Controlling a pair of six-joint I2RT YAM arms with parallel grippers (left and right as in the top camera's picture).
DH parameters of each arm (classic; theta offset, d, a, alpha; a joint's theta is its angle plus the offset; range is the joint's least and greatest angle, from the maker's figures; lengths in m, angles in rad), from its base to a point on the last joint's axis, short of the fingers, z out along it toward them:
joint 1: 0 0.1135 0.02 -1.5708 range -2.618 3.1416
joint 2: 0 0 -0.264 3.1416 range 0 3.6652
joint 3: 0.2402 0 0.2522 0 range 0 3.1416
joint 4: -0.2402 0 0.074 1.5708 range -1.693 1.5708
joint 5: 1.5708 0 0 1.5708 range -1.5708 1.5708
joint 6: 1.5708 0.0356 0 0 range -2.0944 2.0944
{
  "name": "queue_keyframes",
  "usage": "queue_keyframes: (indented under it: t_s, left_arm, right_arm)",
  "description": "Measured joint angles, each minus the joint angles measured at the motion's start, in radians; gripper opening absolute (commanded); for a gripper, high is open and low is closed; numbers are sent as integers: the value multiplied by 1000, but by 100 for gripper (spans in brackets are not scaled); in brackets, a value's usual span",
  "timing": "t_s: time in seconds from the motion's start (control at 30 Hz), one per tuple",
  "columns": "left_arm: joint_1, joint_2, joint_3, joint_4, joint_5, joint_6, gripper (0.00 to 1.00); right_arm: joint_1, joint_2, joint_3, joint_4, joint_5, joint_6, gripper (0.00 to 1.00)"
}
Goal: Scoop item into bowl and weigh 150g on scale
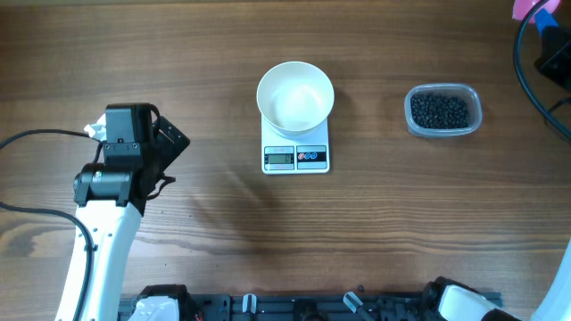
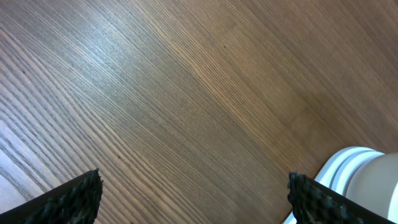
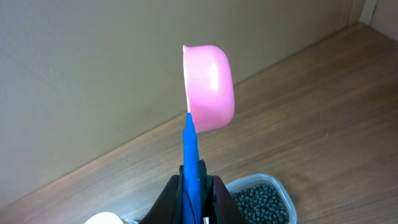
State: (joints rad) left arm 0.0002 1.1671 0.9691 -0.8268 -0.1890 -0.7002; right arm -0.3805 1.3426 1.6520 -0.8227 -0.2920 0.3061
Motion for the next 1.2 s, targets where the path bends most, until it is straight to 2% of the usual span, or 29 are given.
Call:
queue_keyframes:
  t_s: [0.43,0.67,0.83,1.2]
  left_arm:
    - [0,0,0,11,0,0,100]
    - [0,0,0,99,28,0,100]
    - [0,0,0,104,111,8,100]
    - [0,18,0,66,404,230,100]
  right_arm:
    - [0,0,0,-150,-4,-35,4]
    - [0,0,0,-201,-4,-89,4]
    - [0,0,0,-242,-4,-103,4]
    - [0,0,0,-296,1,-224,4]
